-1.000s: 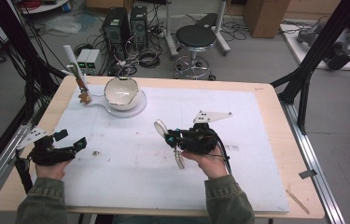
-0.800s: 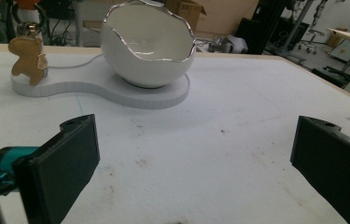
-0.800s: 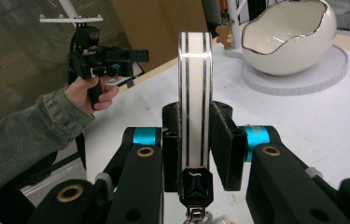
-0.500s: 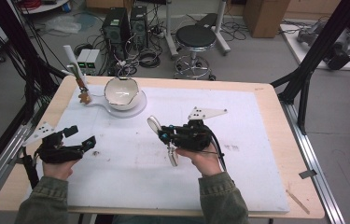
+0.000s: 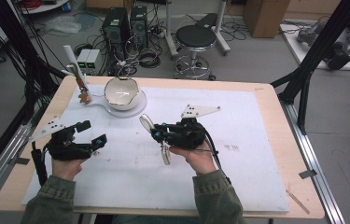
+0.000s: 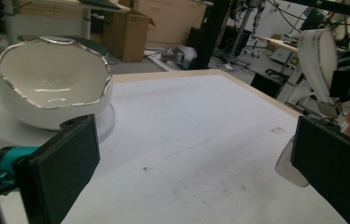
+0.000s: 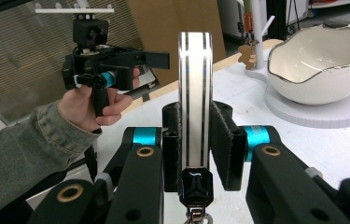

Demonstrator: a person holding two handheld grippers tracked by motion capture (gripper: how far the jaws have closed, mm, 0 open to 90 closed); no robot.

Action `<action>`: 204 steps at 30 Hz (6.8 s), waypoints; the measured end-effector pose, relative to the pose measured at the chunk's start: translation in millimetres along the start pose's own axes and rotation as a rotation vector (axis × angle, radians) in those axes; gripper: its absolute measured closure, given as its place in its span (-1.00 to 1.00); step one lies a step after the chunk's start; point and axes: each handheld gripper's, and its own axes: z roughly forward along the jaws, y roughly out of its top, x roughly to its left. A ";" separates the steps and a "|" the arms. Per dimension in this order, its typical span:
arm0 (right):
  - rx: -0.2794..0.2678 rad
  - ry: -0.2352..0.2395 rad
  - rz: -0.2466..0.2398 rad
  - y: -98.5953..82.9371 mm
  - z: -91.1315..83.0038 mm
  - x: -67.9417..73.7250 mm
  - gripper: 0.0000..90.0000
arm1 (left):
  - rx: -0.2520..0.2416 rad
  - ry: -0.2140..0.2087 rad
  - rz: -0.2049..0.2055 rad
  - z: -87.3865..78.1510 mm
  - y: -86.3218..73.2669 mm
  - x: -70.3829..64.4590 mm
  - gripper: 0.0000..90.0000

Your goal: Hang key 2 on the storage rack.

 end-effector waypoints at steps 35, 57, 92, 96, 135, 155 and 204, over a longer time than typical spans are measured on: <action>0.025 0.109 -0.048 -2.2 44.9 25.0 0.67 | -0.034 -0.306 -0.020 18.1 16.2 -31.3 -0.64; 0.001 0.186 -0.088 5.7 43.9 37.7 0.66 | -0.115 -0.428 -0.018 13.7 26.5 -38.6 0.54; -0.059 -0.362 -0.063 -23.8 -58.3 9.6 -0.99 | -0.076 -0.215 0.051 -10.5 50.0 -14.9 0.64; -0.065 -0.401 -0.040 -42.7 -74.9 2.5 -0.99 | -0.070 -0.189 0.058 -14.6 55.2 -4.6 0.64; -0.058 -0.515 0.030 -107.0 -134.4 -18.6 -0.99 | -0.066 -0.006 -0.002 -49.0 122.4 95.1 0.64; -0.067 -0.512 0.026 -107.2 -136.9 -19.1 -0.99 | -0.059 0.113 0.001 -51.0 144.3 139.6 0.64; -0.063 -0.519 0.044 -114.3 -142.4 -22.2 -0.99 | -0.037 0.401 -0.092 -12.4 159.4 234.5 0.64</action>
